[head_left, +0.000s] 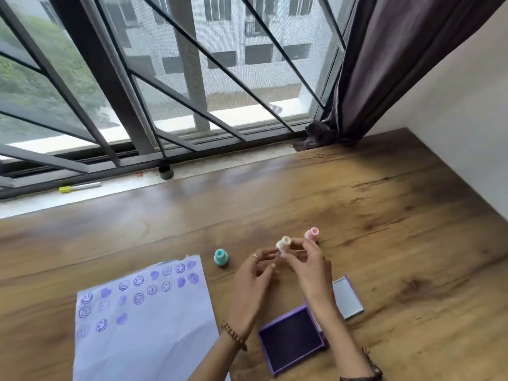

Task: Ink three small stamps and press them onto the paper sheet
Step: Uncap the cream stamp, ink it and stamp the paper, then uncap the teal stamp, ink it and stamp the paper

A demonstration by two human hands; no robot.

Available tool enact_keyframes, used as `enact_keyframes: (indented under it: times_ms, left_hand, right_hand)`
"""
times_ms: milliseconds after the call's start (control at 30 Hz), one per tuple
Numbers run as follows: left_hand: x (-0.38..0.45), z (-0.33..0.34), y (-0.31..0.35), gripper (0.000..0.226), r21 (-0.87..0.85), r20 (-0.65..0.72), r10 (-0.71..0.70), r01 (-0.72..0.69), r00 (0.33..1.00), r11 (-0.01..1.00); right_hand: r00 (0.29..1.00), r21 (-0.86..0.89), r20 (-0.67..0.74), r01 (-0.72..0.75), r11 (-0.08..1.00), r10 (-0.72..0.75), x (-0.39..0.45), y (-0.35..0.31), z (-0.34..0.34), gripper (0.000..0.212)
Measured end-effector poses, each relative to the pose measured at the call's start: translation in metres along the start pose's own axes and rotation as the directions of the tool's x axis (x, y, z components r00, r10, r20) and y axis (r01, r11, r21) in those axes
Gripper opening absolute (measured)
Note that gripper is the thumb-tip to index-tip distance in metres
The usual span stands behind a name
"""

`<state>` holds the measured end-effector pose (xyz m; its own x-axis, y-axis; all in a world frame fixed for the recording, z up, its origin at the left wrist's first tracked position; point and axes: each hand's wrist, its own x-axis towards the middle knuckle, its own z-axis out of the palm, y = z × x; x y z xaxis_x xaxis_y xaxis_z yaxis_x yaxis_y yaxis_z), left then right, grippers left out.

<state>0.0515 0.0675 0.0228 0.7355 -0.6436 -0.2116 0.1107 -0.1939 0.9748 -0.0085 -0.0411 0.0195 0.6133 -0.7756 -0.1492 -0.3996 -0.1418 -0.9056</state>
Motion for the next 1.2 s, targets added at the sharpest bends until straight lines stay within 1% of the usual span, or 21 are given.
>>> enact_keyframes:
  times_ms: [67, 133, 200, 267, 333, 400, 433, 500, 567, 633, 700, 767, 833, 900, 967, 1000, 1067, 1133, 1167, 1200]
  left_hand:
    - [0.005, 0.006, 0.001, 0.031, 0.104, -0.031, 0.024, -0.02, 0.999, 0.994]
    - [0.01, 0.01, 0.002, 0.03, 0.183, -0.05, 0.03, -0.02, 0.998, 0.983]
    - [0.011, 0.011, 0.002, 0.029, 0.244, -0.042, 0.047, -0.035, 0.998, 0.969]
    - [0.006, 0.007, 0.003, 0.024, 0.266, -0.041, 0.059, -0.046, 0.997, 0.963]
    - [-0.006, -0.002, 0.0, 0.017, 0.247, -0.091, 0.05, -0.026, 0.995, 0.969]
    - [-0.019, -0.017, -0.005, 0.018, 0.207, -0.22, 0.008, 0.038, 0.976, 0.978]
    - [-0.025, -0.026, -0.007, 0.019, 0.171, -0.299, -0.017, 0.07, 0.954, 0.983]
    - [-0.029, -0.043, -0.009, 0.019, 0.071, -0.433, -0.059, 0.099, 0.899, 0.993]
    - [-0.027, -0.056, -0.011, 0.022, 0.018, -0.479, -0.084, 0.106, 0.874, 0.994]
    - [-0.018, -0.064, -0.012, 0.028, 0.019, -0.446, -0.104, 0.125, 0.889, 0.992]
    - [-0.011, -0.068, -0.014, 0.03, 0.062, -0.378, -0.1, 0.133, 0.92, 0.989]
    - [-0.009, -0.07, -0.014, 0.033, 0.066, -0.335, -0.102, 0.131, 0.937, 0.989]
    - [-0.012, -0.073, -0.012, 0.033, 0.029, -0.319, -0.102, 0.117, 0.942, 0.993]
    - [-0.018, -0.077, -0.011, 0.026, -0.005, -0.296, -0.081, 0.084, 0.952, 0.996]
    - [-0.026, -0.079, -0.012, 0.021, -0.103, -0.252, -0.104, 0.08, 0.962, 0.991]
    - [-0.031, -0.078, -0.012, 0.02, -0.194, -0.208, -0.141, 0.1, 0.968, 0.976]
    - [-0.04, -0.075, -0.01, 0.018, -0.381, -0.076, -0.191, 0.148, 0.979, 0.912]
    - [-0.049, -0.071, -0.006, 0.021, -0.467, 0.008, -0.198, 0.179, 0.98, 0.866]
    - [-0.052, -0.069, -0.003, 0.023, -0.494, 0.019, -0.202, 0.185, 0.979, 0.85]
    - [-0.054, -0.068, -0.001, 0.026, -0.515, 0.019, -0.204, 0.184, 0.979, 0.837]
  right_hand:
    - [0.997, -0.105, -0.035, 0.059, 0.993, -0.063, 0.011, 0.001, 0.003, 0.021]
    - [0.995, -0.187, -0.045, 0.08, 0.979, -0.09, 0.016, 0.002, 0.006, 0.017]
    - [0.996, -0.236, -0.044, 0.071, 0.969, -0.084, 0.016, 0.002, 0.008, 0.016]
    - [0.996, -0.229, -0.067, 0.038, 0.973, -0.055, 0.01, 0.002, 0.008, 0.015]
    - [0.994, -0.198, -0.106, 0.013, 0.98, -0.035, -0.001, 0.004, 0.008, 0.013]
    - [0.991, -0.195, -0.131, 0.011, 0.981, -0.037, -0.015, 0.003, 0.012, 0.015]
    - [0.992, -0.202, -0.118, 0.02, 0.979, -0.044, -0.021, 0.001, 0.017, 0.015]
    - [0.997, -0.23, -0.027, 0.058, 0.972, -0.066, -0.027, -0.006, 0.033, 0.012]
    - [0.99, -0.278, 0.109, 0.115, 0.954, -0.087, -0.026, -0.014, 0.051, 0.013]
    - [0.97, -0.331, 0.232, 0.152, 0.931, -0.076, -0.02, -0.025, 0.067, 0.024]
    - [0.949, -0.37, 0.306, 0.194, 0.909, -0.077, -0.017, -0.035, 0.077, 0.032]
    - [0.935, -0.397, 0.34, 0.243, 0.885, -0.103, -0.017, -0.04, 0.081, 0.029]
    - [0.929, -0.396, 0.343, 0.275, 0.876, -0.137, -0.021, -0.042, 0.079, 0.023]
    - [0.93, -0.315, 0.334, 0.262, 0.912, -0.151, -0.028, -0.044, 0.072, 0.02]
    - [0.934, -0.198, 0.325, 0.223, 0.955, -0.15, -0.04, -0.046, 0.061, 0.016]
    - [0.936, -0.15, 0.32, 0.201, 0.968, -0.145, -0.046, -0.047, 0.055, 0.014]
    - [0.939, -0.094, 0.313, 0.177, 0.98, -0.14, -0.059, -0.046, 0.043, 0.011]
    - [0.942, -0.106, 0.302, 0.189, 0.976, -0.149, -0.072, -0.045, 0.035, 0.006]
    - [0.946, -0.127, 0.283, 0.2, 0.971, -0.158, -0.077, -0.044, 0.032, 0.005]
    - [0.954, -0.153, 0.251, 0.204, 0.967, -0.162, -0.082, -0.042, 0.03, 0.013]
